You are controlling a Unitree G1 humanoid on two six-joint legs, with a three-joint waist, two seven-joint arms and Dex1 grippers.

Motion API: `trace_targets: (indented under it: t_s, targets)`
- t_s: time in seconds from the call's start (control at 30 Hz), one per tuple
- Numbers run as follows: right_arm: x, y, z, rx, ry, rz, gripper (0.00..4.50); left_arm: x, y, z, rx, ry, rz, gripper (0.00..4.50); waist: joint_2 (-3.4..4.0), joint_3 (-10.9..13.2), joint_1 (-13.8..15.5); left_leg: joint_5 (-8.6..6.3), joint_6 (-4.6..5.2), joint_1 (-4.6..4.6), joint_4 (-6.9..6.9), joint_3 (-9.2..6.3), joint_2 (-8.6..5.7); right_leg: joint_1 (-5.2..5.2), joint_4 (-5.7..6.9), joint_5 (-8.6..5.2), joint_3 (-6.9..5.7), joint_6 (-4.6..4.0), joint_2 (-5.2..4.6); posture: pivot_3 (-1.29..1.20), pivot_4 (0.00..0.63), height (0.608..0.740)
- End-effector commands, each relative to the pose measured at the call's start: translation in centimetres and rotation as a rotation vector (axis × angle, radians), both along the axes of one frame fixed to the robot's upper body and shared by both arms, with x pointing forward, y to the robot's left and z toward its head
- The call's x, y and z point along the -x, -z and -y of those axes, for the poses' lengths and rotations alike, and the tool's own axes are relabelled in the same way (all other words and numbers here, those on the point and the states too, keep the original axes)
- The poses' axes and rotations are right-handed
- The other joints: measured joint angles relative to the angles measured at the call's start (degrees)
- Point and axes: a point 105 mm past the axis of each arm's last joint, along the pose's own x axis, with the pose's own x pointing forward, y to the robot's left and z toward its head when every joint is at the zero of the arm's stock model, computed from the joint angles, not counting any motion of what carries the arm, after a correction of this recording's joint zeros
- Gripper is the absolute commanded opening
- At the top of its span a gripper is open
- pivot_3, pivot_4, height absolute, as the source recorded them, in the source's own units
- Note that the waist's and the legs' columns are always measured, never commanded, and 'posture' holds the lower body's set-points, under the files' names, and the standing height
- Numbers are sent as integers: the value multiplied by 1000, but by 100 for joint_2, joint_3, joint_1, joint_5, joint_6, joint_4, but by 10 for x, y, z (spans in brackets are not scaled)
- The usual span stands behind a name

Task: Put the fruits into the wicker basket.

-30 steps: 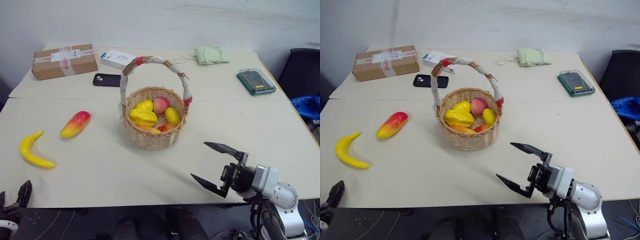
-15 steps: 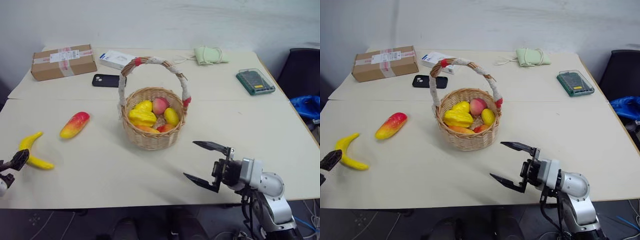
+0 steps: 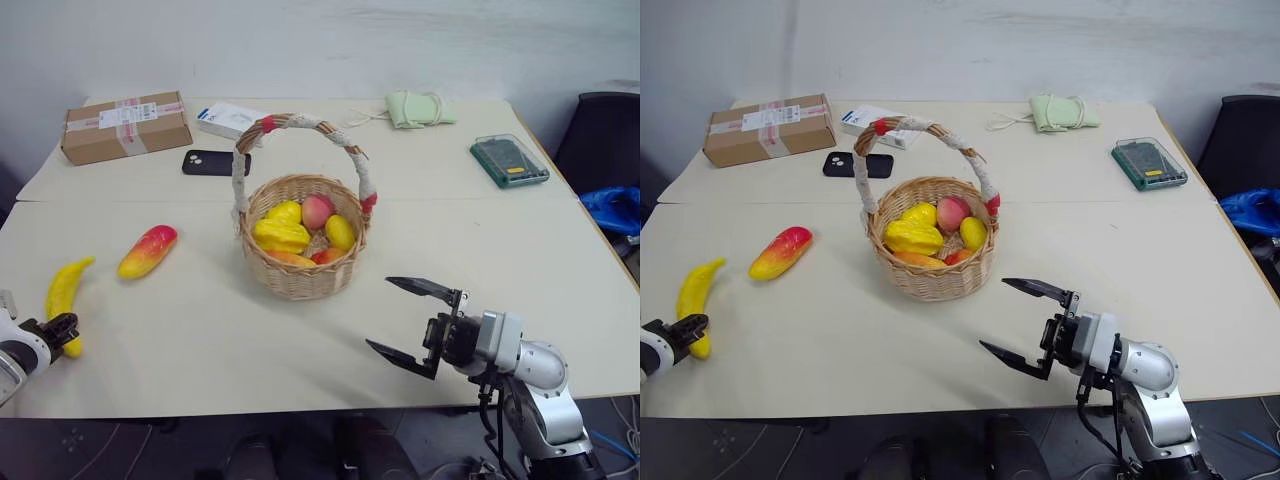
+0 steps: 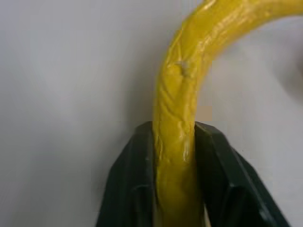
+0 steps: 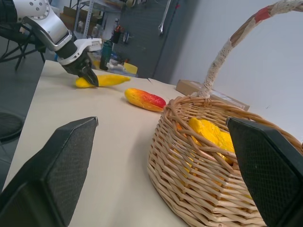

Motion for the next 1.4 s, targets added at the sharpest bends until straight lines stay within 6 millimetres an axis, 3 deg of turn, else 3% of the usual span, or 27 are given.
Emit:
trace_targets:
  t_s: [0.03,0.17,0.23,0.3,0.33,0.53,0.6,0.67,0.77,1.0,1.03,1.2,1.27,1.4]
  targets:
    - [-1,-7,11,-18,76,33,4500,19,6,-13,-14,-72,44,554,6,-2,-33,-2,-2,3,-5,3,2,-1,0,0,3,1,0,0,150,740]
    - [-3,-8,23,-16,145,26,4500,20,-30,-26,-139,-111,337,554,0,-2,-41,-10,-13,7,-10,3,15,-4,6,4,1,10,14,0,150,740]
    - [-5,-8,28,-14,172,28,4500,13,-58,-19,-223,-39,499,554,-15,-5,-19,-9,-17,6,-7,-1,20,-6,9,2,-4,7,19,0,150,740]
    - [-8,-8,39,-23,232,23,4500,-4,-113,44,-311,333,799,554,-34,-8,29,-15,-30,5,-5,-3,19,-5,9,-9,-5,-14,19,0,150,740]
    - [-6,-7,43,-12,238,18,4500,-10,-119,72,-318,497,827,554,-41,-11,62,-18,-35,-5,-1,-7,16,-5,7,-32,-11,-54,15,0,150,740]
    - [9,-4,74,12,339,-13,4500,-30,-109,214,-381,1329,728,554,16,-11,152,-33,6,-6,-8,10,-21,27,-51,-23,9,-42,-19,0,150,740]
    - [11,-7,82,10,387,-1,4500,-42,-122,239,-359,1397,801,554,21,-8,150,-31,7,-13,-5,16,-25,27,-59,-13,16,-23,-19,0,150,740]
    - [13,-9,88,-6,437,1,4500,-60,-134,261,-367,1420,868,554,20,-8,125,-26,7,-22,3,17,-19,26,-77,51,18,91,-2,0,150,740]
    - [20,-10,88,-8,470,-11,4500,-86,-144,279,-412,1379,910,554,31,-7,97,-11,21,-23,2,23,-30,25,-80,54,25,96,16,0,150,740]
    - [30,-23,85,-165,572,-38,4500,-118,-120,287,-502,1331,774,554,38,-4,55,-3,-15,-28,1,7,-6,-2,-70,48,50,89,68,0,150,740]
    - [31,-25,85,-193,581,-45,4500,-119,-119,287,-495,1326,773,904,38,-4,61,-3,-15,-30,4,7,-4,-3,-68,48,51,89,68,0,150,740]
    - [33,-23,83,-213,572,-79,4500,-111,-118,290,-466,1362,806,2372,38,-4,73,-4,-12,-31,9,13,-8,-5,-65,48,60,89,65,0,150,740]
    - [30,-22,84,-227,566,-106,4500,-97,-133,287,-412,1375,897,3023,38,-4,69,-4,-11,-30,8,13,-8,-5,-64,48,60,89,65,0,150,740]
    - [17,-28,84,-289,546,-150,4500,-75,-139,273,-407,1423,926,3023,39,-3,53,-4,-14,-30,6,16,-1,-12,-54,45,65,85,71,0,150,740]
